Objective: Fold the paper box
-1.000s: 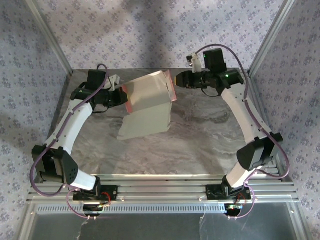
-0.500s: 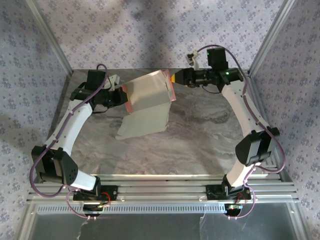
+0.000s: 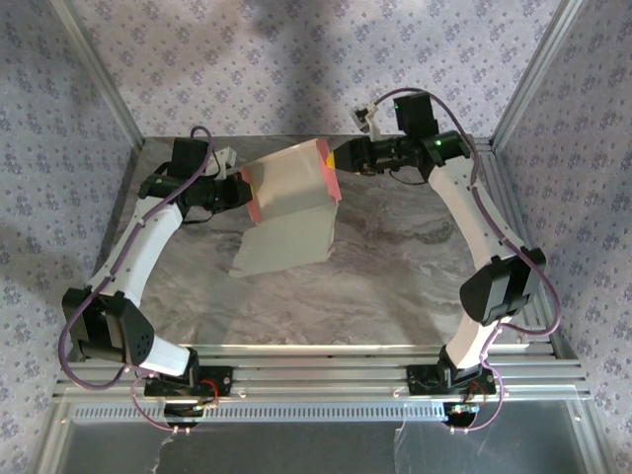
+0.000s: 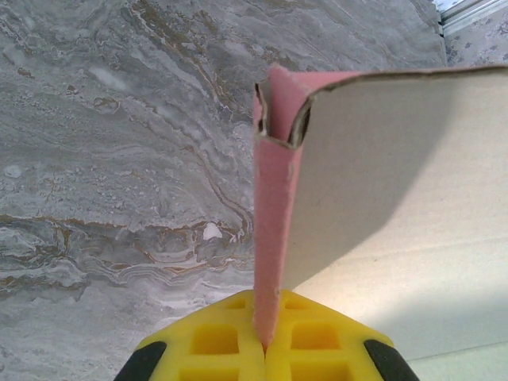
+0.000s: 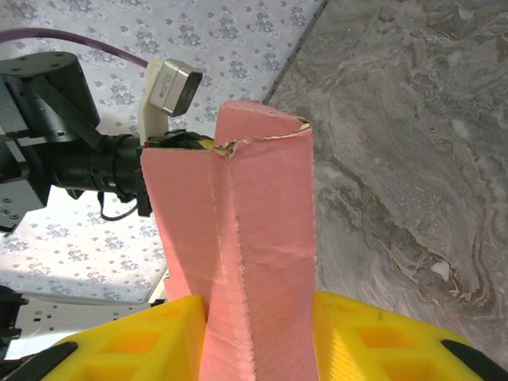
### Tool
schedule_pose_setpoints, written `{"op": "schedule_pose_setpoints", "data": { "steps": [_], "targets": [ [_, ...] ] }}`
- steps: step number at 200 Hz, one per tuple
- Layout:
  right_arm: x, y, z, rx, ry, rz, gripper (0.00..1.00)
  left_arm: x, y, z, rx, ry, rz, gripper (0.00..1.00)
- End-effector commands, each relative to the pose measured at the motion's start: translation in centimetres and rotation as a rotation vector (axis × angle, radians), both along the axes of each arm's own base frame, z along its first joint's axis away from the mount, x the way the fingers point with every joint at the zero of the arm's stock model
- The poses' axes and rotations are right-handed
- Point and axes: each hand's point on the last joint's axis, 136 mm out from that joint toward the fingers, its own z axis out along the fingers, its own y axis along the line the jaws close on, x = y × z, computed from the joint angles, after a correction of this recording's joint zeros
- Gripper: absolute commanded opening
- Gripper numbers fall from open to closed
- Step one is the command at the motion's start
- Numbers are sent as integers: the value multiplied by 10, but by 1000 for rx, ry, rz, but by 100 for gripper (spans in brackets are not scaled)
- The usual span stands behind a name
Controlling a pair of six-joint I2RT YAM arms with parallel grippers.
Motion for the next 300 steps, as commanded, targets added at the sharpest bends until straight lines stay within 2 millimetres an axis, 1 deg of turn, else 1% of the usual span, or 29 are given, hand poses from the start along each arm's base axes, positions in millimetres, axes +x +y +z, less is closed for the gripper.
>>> {"op": "schedule_pose_setpoints", "data": {
  "steps": [1, 29, 77, 122, 146, 172, 207, 235, 282, 300],
  "targets": [
    [2, 2, -3, -47, -18, -10, 41, -1, -2, 16, -36, -36, -7, 0],
    [4, 7, -2, -71, -33, -7, 42, -1, -2, 17, -36, -38, -7, 0],
    [10, 14, -10, -150, -49, -41, 41, 0, -2, 19, -37, -44, -8, 0],
    [15, 9, -22, -298, -79, -104, 38, 0, -2, 22, -39, -50, -5, 0],
    [15, 6, -34, -401, -90, -129, 38, 0, -2, 24, -40, -56, -5, 0],
    [15, 6, -40, -462, -110, -144, 37, 0, -3, 26, -41, -60, -6, 0],
    [20, 1, -46, -546, -131, -189, 31, -1, -3, 28, -41, -64, -7, 0],
    [24, -5, -51, -616, -145, -230, 24, -1, -3, 30, -42, -68, -7, 0],
    [25, -2, -58, -663, -155, -252, 13, -2, -5, 31, -45, -69, -11, 0],
    [27, -3, -59, -680, -164, -269, 7, -2, -6, 31, -45, -70, -14, 0]
  ]
}}
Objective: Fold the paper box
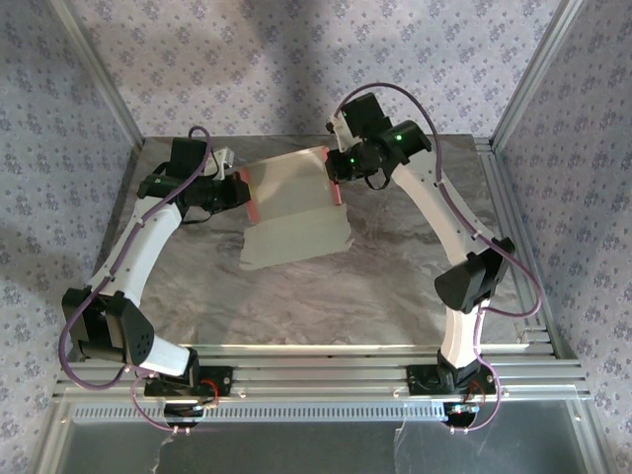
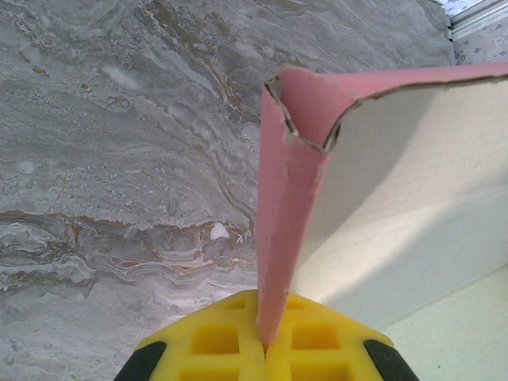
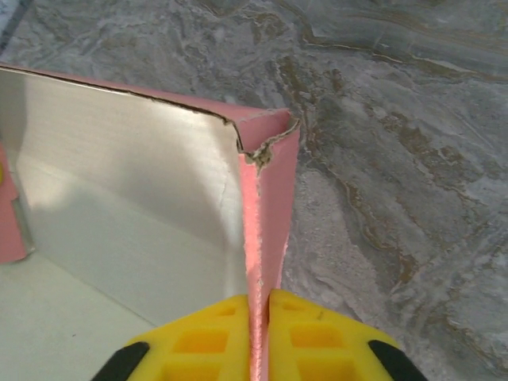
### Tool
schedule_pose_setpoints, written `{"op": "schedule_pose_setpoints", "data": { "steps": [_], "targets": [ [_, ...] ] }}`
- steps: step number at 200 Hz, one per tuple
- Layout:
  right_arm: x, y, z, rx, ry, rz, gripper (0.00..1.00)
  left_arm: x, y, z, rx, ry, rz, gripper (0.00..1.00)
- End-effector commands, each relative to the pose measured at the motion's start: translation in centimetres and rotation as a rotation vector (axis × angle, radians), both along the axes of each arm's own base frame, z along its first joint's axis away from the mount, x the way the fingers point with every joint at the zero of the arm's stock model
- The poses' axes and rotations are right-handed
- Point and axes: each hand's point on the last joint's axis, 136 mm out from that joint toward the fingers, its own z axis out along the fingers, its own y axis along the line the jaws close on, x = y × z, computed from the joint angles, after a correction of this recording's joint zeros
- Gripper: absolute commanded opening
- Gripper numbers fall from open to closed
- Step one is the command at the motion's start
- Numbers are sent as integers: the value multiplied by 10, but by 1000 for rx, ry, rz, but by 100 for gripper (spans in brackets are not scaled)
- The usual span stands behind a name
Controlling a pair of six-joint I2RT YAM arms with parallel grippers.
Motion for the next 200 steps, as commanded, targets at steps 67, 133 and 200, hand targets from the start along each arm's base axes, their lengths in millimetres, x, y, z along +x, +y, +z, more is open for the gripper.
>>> {"op": "schedule_pose_setpoints", "data": {
  "steps": [67, 133, 200],
  "targets": [
    [-1, -4, -10, -204, -58, -56, 0, -2, -13, 33, -49, -74, -25, 0],
    [-3, 4, -16, -183, -26, -33, 18, -1, -16, 34, -49, -78, -32, 0],
    [2, 6, -21, -177, -14, -35, 22, -1, -16, 34, -49, -79, -33, 0]
  ]
}}
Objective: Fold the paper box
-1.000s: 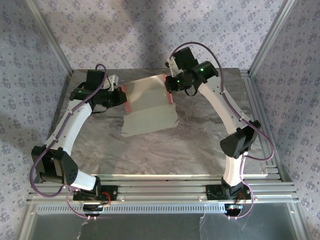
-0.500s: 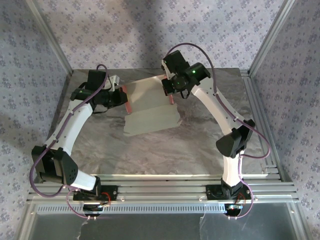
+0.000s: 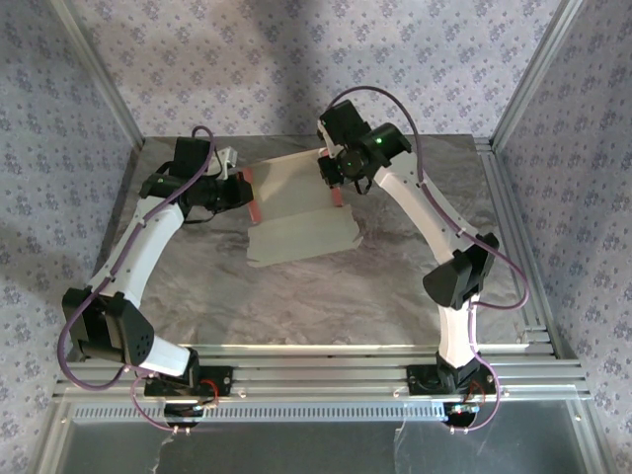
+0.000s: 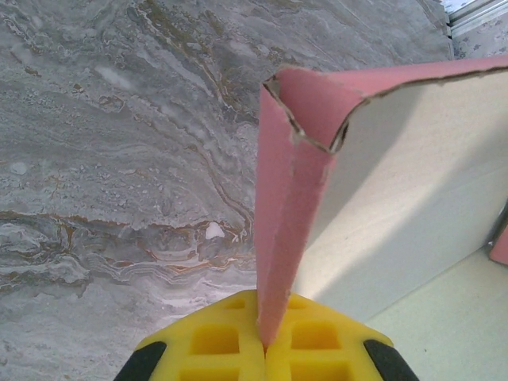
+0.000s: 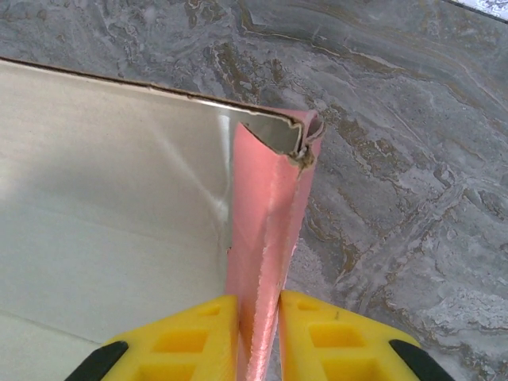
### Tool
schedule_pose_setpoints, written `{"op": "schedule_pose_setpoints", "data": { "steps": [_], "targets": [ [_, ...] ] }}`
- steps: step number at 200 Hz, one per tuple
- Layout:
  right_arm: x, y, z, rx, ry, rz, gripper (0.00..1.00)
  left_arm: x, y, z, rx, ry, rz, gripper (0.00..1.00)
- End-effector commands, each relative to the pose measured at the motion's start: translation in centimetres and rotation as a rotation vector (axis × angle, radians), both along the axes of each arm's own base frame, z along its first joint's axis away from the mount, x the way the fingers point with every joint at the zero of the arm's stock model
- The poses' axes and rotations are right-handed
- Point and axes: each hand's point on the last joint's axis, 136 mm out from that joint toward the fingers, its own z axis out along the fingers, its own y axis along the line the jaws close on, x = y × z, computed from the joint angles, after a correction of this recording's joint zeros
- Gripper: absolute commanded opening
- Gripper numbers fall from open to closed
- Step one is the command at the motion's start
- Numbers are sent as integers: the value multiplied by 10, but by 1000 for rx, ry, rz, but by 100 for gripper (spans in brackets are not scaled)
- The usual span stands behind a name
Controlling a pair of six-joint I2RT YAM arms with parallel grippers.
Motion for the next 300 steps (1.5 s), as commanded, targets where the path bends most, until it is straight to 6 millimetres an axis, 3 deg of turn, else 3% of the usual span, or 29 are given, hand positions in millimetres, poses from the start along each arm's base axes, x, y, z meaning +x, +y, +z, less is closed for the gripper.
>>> {"op": "schedule_pose_setpoints", "data": {
  "steps": [1, 44, 59, 87, 123, 221, 300],
  "targets": [
    [-4, 6, -6, 6, 39, 25, 22, 0, -9, 31, -55, -73, -27, 0],
    [-4, 9, -11, 17, 55, 28, 27, 1, -10, 32, -57, -75, -28, 0],
    [-2, 9, -10, 17, 52, 25, 20, 1, -10, 33, -57, -76, -28, 0],
    [1, 7, -11, 6, 46, 15, 18, 1, -10, 32, -57, -75, -29, 0],
    [5, -1, -14, -47, 25, -18, 0, 2, -10, 34, -61, -76, -27, 0],
    [11, -36, 6, -439, -146, -149, 0, 3, -8, 29, -19, -46, 2, 0],
    [0, -36, 21, -587, -272, -250, 0, 1, -2, 9, 168, 47, 115, 0]
  ]
}}
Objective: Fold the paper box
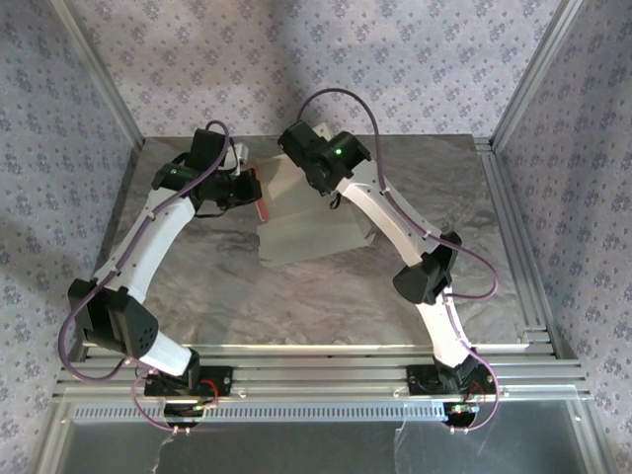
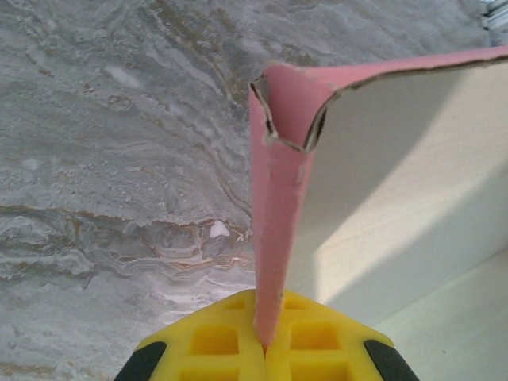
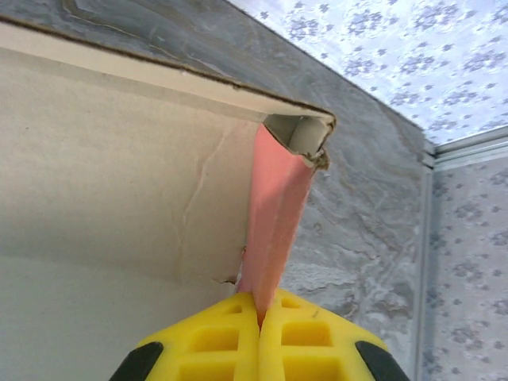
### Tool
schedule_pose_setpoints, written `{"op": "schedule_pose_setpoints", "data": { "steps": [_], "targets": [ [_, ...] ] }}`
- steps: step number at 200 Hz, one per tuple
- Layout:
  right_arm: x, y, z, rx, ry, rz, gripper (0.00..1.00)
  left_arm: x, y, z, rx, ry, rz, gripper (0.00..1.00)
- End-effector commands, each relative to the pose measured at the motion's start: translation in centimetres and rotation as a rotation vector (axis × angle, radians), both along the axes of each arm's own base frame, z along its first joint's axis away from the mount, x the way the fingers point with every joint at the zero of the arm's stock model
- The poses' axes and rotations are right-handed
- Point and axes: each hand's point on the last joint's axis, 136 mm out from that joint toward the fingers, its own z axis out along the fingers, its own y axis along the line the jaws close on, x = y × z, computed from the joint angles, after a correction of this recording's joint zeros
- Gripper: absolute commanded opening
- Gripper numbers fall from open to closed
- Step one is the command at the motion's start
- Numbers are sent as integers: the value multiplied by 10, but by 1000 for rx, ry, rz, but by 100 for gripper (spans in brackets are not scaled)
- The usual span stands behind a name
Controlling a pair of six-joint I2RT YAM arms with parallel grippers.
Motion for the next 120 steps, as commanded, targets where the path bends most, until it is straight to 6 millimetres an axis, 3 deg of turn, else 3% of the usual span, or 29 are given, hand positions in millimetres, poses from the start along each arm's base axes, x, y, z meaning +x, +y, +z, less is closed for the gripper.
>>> {"op": "schedule_pose_setpoints", "data": {
  "steps": [1, 76, 120],
  "targets": [
    [-4, -17, 12, -103, -62, -63, 0, 0, 12, 3, 64, 18, 73, 0],
    [-13, 4, 11, 11, -16, 8, 0, -2, 9, 7, 55, 6, 79, 0],
    [-19, 9, 2, 187, 104, 33, 0, -1, 6, 11, 25, -13, 82, 0]
  ]
}}
